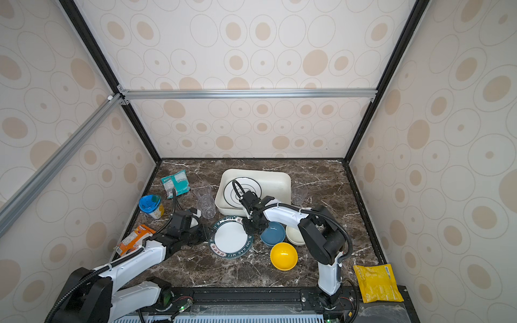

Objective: Place the mixed dishes into the plastic bin

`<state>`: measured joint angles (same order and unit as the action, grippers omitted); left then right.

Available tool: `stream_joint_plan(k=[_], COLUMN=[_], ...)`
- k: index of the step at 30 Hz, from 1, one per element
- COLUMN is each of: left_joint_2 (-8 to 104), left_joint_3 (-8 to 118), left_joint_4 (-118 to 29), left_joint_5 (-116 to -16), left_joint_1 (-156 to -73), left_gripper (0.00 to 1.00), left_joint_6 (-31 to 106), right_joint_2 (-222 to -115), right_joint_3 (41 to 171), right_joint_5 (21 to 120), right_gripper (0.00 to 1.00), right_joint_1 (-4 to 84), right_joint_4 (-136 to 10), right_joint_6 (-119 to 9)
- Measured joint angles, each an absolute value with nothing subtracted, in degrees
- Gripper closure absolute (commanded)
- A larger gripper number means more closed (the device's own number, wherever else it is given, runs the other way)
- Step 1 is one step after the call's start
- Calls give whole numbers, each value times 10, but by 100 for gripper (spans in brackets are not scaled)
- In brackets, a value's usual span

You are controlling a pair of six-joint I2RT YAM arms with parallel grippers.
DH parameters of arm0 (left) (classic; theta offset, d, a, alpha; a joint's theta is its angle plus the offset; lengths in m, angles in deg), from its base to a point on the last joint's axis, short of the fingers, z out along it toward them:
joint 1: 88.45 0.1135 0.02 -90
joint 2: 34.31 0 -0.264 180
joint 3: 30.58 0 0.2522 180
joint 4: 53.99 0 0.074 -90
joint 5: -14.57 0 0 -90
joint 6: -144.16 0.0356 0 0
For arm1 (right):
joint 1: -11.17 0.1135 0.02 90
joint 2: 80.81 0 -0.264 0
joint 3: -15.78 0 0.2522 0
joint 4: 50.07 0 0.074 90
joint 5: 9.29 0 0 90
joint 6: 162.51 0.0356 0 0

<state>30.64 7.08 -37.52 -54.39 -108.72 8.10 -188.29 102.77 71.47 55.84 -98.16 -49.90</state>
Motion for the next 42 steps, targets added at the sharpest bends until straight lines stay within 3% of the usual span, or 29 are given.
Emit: stream_joint_plan(k=[12,21,42], left_joint_2=[281,288,308], left_joint_3=[71,71,60], left_joint_4=[-342,-341,-351], left_joint_5=[-587,-588,-582], left_joint_1=[-1088,-1088,-1088], left_gripper=[62,70,77], left_joint_6=[81,81,81], right_joint_2=[-1883,-1882,-1882], right_joint_3=[1028,1028,1028], right_joint_5=[718,723,733], right_gripper=[69,73,76], right_joint_1=[559,559,561], right_joint_4=[-981,-981,-982], right_joint_6=[-498,-495,-495])
